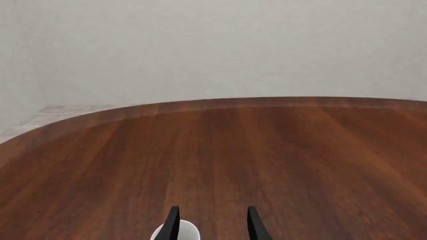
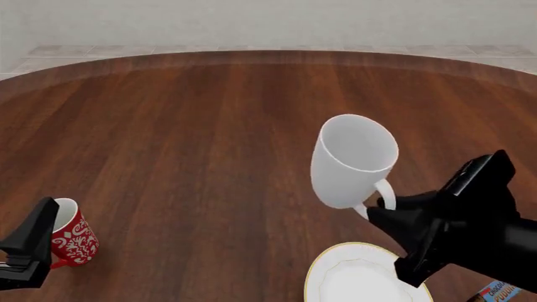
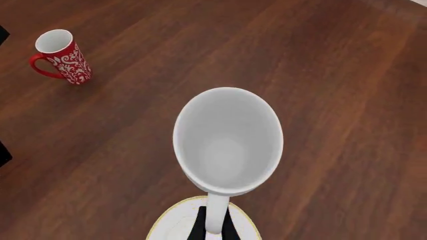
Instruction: Put the white mug on the plate.
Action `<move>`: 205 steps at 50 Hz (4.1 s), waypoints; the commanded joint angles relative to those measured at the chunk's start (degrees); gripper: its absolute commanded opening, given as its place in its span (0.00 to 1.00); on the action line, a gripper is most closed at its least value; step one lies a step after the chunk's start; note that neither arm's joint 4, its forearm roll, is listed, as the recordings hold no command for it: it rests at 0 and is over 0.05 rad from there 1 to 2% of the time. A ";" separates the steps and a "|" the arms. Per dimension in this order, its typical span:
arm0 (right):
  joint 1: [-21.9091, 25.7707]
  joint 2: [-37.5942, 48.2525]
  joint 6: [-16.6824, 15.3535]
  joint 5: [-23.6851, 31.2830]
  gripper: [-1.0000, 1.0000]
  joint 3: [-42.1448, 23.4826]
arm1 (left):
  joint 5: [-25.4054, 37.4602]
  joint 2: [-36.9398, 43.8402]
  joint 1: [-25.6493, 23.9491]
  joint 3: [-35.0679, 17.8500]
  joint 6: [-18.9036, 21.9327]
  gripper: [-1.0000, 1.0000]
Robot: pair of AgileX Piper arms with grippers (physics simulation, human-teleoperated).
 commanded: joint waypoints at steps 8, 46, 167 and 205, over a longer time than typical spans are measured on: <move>-1.01 -8.66 -0.95 5.34 0.00 3.15 | 0.21 -0.22 -0.04 -0.03 0.03 1.00; -0.36 -20.81 -0.42 17.14 0.00 5.52 | 0.21 -0.21 -0.03 -0.03 0.02 1.00; 2.76 -12.96 4.63 11.21 0.00 16.70 | 0.21 -0.22 -0.02 -0.03 0.02 1.00; 2.00 -9.08 4.82 9.34 0.00 17.14 | 0.21 -0.23 -0.04 -0.03 0.01 1.00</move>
